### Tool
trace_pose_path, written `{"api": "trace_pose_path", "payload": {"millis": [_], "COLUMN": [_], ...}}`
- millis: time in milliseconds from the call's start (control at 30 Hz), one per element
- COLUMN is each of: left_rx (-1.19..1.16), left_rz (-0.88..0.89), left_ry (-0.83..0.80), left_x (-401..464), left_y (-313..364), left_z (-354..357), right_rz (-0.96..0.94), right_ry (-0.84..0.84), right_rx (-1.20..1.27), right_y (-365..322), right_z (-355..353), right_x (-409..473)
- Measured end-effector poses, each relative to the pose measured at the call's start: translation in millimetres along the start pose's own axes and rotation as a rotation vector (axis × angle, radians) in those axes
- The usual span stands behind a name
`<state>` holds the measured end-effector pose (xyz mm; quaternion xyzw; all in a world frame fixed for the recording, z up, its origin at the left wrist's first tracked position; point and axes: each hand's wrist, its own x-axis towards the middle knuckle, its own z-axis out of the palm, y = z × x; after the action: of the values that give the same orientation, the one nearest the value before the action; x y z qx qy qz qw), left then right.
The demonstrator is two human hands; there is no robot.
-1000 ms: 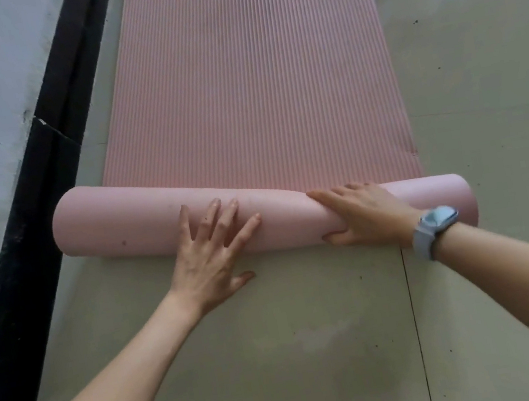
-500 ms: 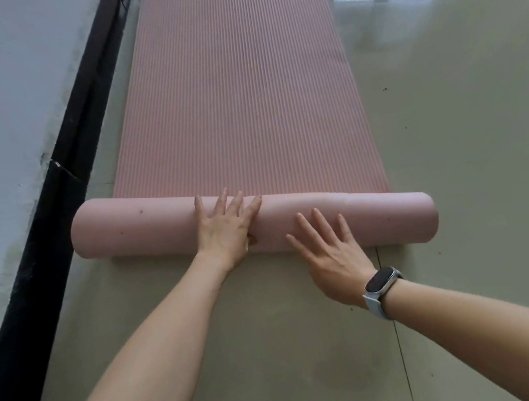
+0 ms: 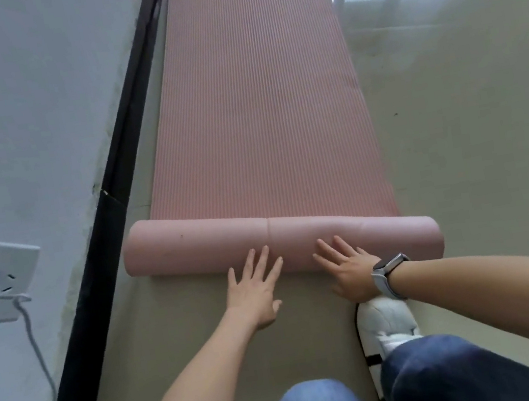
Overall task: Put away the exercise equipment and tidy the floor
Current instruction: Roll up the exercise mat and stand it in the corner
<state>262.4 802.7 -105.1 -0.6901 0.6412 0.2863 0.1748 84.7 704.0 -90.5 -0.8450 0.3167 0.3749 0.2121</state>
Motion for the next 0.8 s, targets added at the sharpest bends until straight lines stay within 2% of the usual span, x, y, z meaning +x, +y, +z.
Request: {"api": "trace_pose_path", "payload": {"millis": [233,400,500,567,600,667,700,800], "left_rx": [0.146,0.145,0.106,0.052,0.02,-0.024,-0.015,0.058], "left_rz": [-0.103,-0.173,-0.253,-0.33,-0.352,-0.361,-0.357,-0.362], "left_ry": [0.082,0.061,0.084,0.196,0.276,0.38,0.375,0.305], "left_x": [76.3,143.3,168.0,174.5,176.6,181.2,185.3,200.4], "left_y": [-7.1,-12.6,-20.4,-20.6,-19.4,-15.5,-12.7,-12.4], "left_z": [-42.4,-79.3,-111.6,-131.4,-138.7,-149.6,-154.7,-166.3], "right_rz": [-0.021,-0.136,-0.133,-0.077,-0.06,-0.13,-0.197,-0.339], "right_ry": [0.236,0.212,0.24,0.384,0.522,0.736,0.762,0.641], "right_rx": [-0.016,-0.026,-0.034,-0.047,-0.075,-0.121,-0.133,-0.24], "right_y": [47.5,95.8,120.3,129.6,131.8,130.2,125.7,117.1], "right_z": [-31.6,-76.3,-115.8,-138.5,-144.6,-135.6,-122.0,-74.8], "right_x": [64.9,114.2,132.7,133.7,130.3,120.4,112.3,97.3]}}
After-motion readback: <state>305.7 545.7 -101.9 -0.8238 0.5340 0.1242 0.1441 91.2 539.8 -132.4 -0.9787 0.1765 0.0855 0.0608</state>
